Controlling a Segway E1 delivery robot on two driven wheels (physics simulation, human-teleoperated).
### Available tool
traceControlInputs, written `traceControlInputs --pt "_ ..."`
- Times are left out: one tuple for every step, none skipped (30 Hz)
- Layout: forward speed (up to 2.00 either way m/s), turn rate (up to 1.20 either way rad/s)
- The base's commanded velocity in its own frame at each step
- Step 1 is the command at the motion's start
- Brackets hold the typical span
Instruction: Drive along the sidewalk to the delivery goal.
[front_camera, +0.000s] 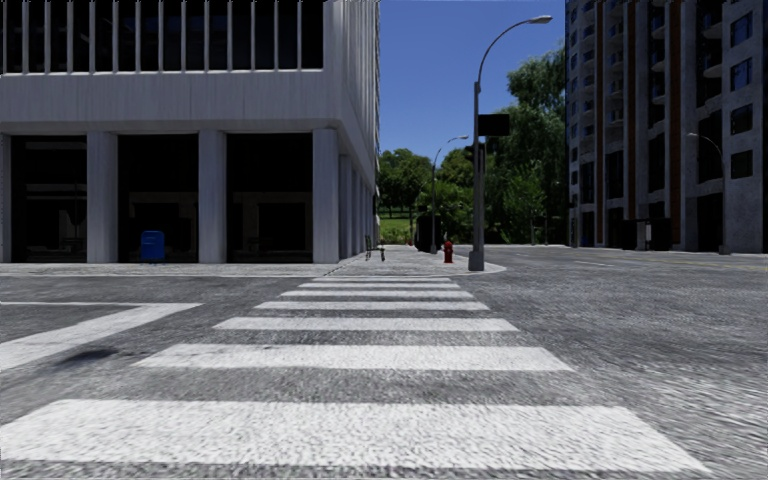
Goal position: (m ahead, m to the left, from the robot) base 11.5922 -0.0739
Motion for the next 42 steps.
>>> traceControlInputs --pt "2.0 0.0" --pt "2.0 0.0" --pt "2.0 0.0" --pt "2.0 0.0" --pt "2.0 0.0" --pt "2.0 0.0" --pt "2.0 0.0" --pt "2.0 0.0" --pt "2.0 0.0" --pt "2.0 0.0" --pt "2.0 0.0" --pt "2.0 0.0" --pt "2.0 0.0" --pt "2.0 0.0" --pt "2.0 0.0" --pt "2.0 0.0" --pt "2.0 0.0" --pt "2.0 0.0" --pt "2.0 0.0" --pt "2.0 0.0" --pt "2.0 0.0" --pt "2.0 0.0" --pt "2.0 0.0" --pt "2.0 0.0" --pt "2.0 0.0" --pt "2.0 0.0" --pt "2.0 0.0" --pt "2.0 0.0" --pt "2.0 0.0" --pt "2.0 0.0" --pt "2.0 0.0" --pt "2.0 0.0" --pt "2.0 0.0" --pt "2.0 -0.06" --pt "2.0 -0.07" --pt "2.0 -0.12" --pt "2.0 -0.12" --pt "2.0 -0.16" --pt "2.0 -0.17" --pt "2.0 -0.01" --pt "2.0 -0.01" --pt "2.0 0.0"
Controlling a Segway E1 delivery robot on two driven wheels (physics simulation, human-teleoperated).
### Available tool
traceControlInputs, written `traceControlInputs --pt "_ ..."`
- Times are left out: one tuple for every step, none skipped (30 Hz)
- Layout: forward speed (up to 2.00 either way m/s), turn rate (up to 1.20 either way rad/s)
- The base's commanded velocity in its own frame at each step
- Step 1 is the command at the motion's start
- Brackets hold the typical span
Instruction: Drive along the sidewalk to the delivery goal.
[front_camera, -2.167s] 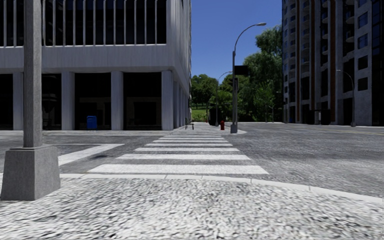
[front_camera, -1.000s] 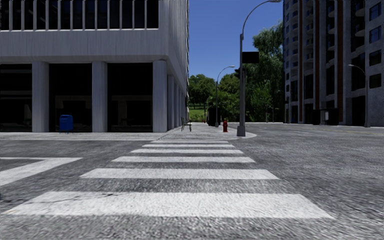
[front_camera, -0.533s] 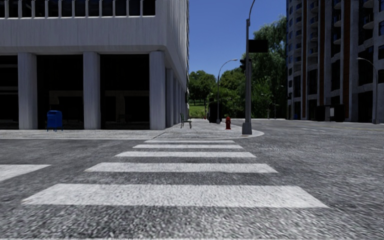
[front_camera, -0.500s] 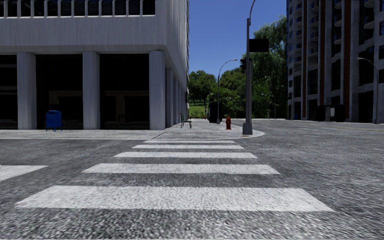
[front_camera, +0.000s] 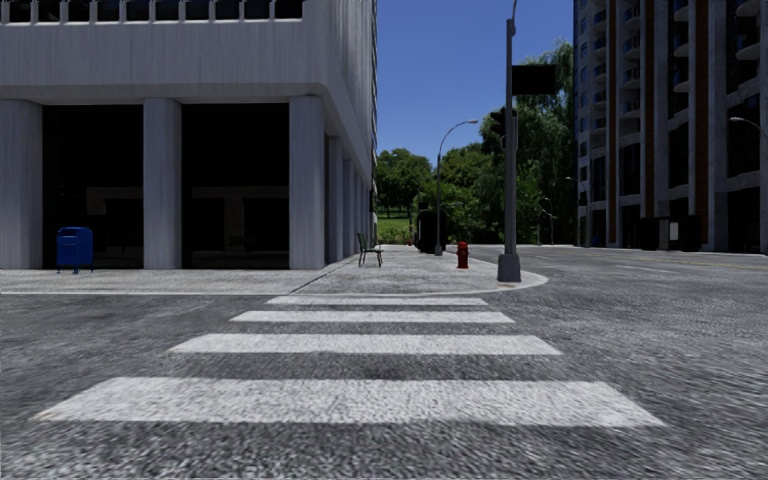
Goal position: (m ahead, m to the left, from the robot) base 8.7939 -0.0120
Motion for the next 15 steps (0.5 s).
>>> traceControlInputs --pt "2.0 0.0" --pt "2.0 0.0" --pt "2.0 0.0" --pt "2.0 0.0" --pt "2.0 0.0" --pt "2.0 0.0" --pt "2.0 0.0" --pt "2.0 0.0" --pt "2.0 0.0" --pt "2.0 0.0" --pt "2.0 0.0" --pt "2.0 0.0" --pt "2.0 0.0" --pt "2.0 0.0" --pt "2.0 0.0"
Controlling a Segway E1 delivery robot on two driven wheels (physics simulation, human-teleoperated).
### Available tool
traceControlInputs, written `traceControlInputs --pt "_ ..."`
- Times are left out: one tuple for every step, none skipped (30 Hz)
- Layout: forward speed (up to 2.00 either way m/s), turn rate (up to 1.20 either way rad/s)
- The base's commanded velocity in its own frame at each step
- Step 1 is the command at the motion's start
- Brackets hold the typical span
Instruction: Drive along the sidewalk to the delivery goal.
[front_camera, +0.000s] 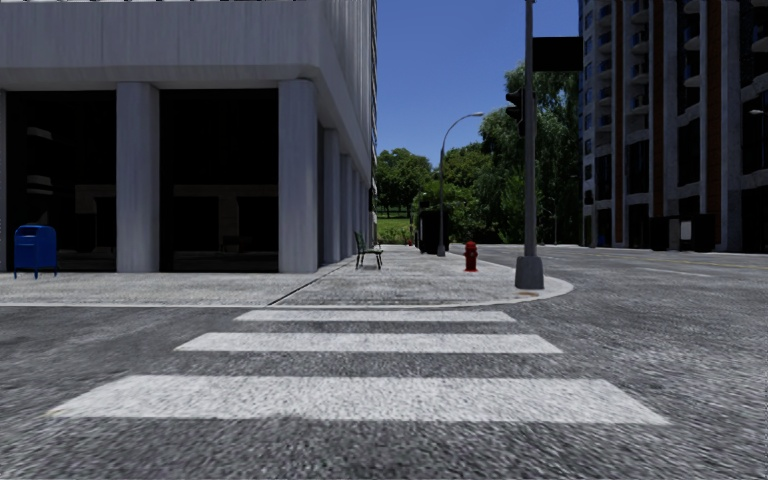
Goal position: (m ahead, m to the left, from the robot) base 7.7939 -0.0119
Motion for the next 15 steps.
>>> traceControlInputs --pt "2.0 0.0" --pt "2.0 0.0" --pt "2.0 0.0" --pt "2.0 0.0" --pt "2.0 0.0" --pt "2.0 0.0" --pt "2.0 0.0" --pt "2.0 0.0" --pt "2.0 0.0" --pt "2.0 0.0" --pt "2.0 0.0" --pt "2.0 0.0" --pt "2.0 0.0" --pt "2.0 0.0" --pt "2.0 0.0"
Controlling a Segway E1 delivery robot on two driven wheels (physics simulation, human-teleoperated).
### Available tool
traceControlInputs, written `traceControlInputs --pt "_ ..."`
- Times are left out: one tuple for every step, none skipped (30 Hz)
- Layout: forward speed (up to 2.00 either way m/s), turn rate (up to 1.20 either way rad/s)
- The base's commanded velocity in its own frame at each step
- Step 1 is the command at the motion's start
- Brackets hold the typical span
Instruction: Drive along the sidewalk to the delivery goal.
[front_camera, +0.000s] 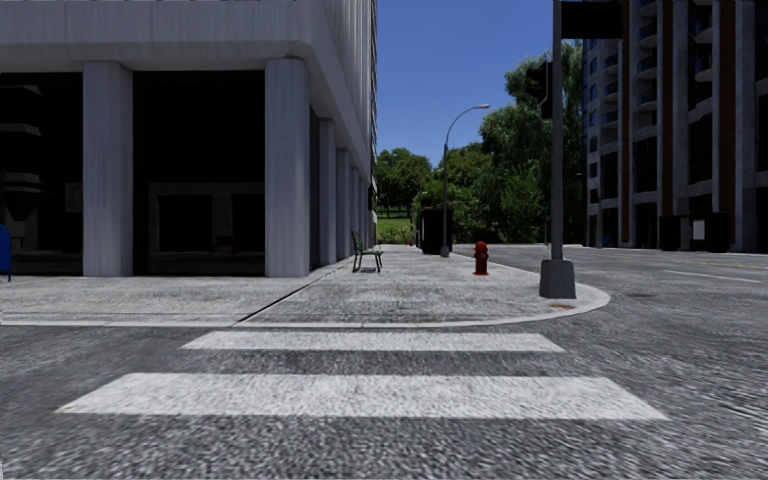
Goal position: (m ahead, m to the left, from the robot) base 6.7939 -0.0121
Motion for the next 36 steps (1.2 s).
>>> traceControlInputs --pt "2.0 0.0" --pt "2.0 0.0" --pt "2.0 0.0" --pt "2.0 0.0" --pt "2.0 0.0" --pt "2.0 0.0" --pt "2.0 0.0" --pt "2.0 0.0" --pt "2.0 0.0" --pt "2.0 0.0" --pt "2.0 0.0" --pt "2.0 0.0" --pt "2.0 0.0" --pt "2.0 0.0" --pt "2.0 0.0" --pt "2.0 0.0" --pt "2.0 0.0" --pt "2.0 0.0" --pt "2.0 0.0" --pt "2.0 0.0" --pt "2.0 0.0" --pt "2.0 0.0" --pt "2.0 0.0" --pt "2.0 0.0" --pt "2.0 0.0" --pt "2.0 0.0" --pt "2.0 0.0" --pt "2.0 0.0" --pt "2.0 0.0" --pt "2.0 0.0" --pt "2.0 0.0" --pt "2.0 0.0" --pt "2.0 0.0" --pt "2.0 0.0" --pt "2.0 0.0" --pt "2.0 0.0"
